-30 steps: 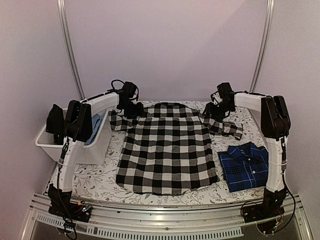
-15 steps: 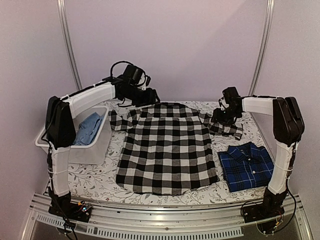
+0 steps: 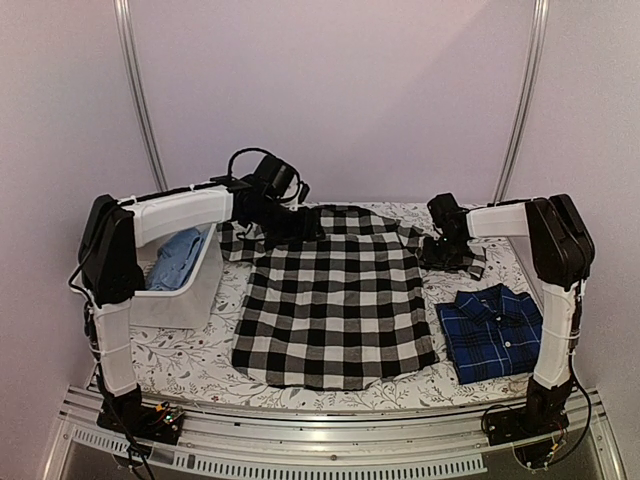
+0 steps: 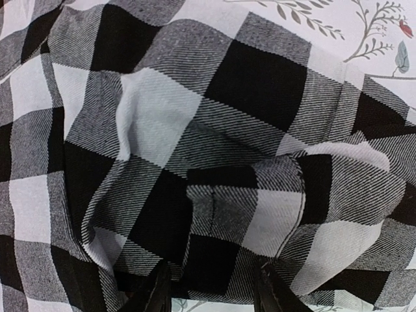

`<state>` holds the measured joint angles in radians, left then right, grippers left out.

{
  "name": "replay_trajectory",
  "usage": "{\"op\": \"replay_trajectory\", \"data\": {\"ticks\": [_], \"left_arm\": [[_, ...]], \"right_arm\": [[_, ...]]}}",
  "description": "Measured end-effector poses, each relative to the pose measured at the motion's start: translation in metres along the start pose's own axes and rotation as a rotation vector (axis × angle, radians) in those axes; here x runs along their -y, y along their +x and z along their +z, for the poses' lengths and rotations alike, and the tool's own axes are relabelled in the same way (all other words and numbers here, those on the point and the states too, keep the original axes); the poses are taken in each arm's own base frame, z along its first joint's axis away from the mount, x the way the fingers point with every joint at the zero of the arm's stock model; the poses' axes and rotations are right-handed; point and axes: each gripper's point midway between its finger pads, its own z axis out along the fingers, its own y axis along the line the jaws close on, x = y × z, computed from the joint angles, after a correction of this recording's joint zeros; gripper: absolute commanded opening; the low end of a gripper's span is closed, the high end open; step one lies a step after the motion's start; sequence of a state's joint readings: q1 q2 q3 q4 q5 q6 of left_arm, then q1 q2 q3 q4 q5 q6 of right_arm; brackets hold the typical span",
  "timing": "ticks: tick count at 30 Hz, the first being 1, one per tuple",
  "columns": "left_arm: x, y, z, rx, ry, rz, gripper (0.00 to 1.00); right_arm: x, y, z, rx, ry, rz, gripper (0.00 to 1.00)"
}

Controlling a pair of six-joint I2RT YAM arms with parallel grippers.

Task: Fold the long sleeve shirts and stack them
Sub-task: Pick up the sleeve from the corner of the board.

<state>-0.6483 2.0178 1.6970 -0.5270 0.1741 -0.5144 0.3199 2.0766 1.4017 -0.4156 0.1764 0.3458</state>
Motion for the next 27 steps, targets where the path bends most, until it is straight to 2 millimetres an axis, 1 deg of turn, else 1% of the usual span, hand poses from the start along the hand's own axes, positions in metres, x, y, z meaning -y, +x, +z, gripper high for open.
{"op": "replay_trajectory", "data": {"ticks": [6, 8, 9, 12, 15, 19, 22, 25, 27], "left_arm": [[0.012, 0.001, -0.003, 0.01, 0.019, 0.005, 0.64], [0.016, 0.002, -0.003, 0.011, 0.026, 0.009, 0.63], [0.018, 0.003, -0.003, 0.009, 0.029, 0.011, 0.63], [0.02, 0.007, -0.001, 0.002, 0.031, 0.012, 0.63], [0.021, 0.01, 0.0, -0.003, 0.032, 0.01, 0.63], [0.023, 0.013, 0.002, -0.006, 0.042, 0.003, 0.63], [0.025, 0.017, 0.004, -0.016, 0.055, -0.003, 0.63], [0.028, 0.018, 0.005, -0.019, 0.067, -0.007, 0.63], [0.033, 0.017, 0.004, -0.01, 0.092, -0.013, 0.62]], "right_arm": [[0.006, -0.003, 0.003, 0.017, 0.04, 0.0, 0.26], [0.008, -0.003, 0.002, 0.021, 0.046, -0.002, 0.2], [0.008, -0.004, 0.002, 0.023, 0.048, 0.0, 0.16], [0.008, -0.004, 0.002, 0.025, 0.048, -0.003, 0.06], [0.008, -0.004, 0.002, 0.025, 0.049, -0.003, 0.0], [0.008, -0.005, 0.001, 0.027, 0.048, -0.001, 0.0], [0.008, -0.007, -0.005, 0.038, 0.043, 0.002, 0.0], [0.006, -0.017, -0.021, 0.072, 0.025, 0.009, 0.0], [0.004, -0.028, -0.038, 0.109, 0.001, 0.018, 0.0]]}}
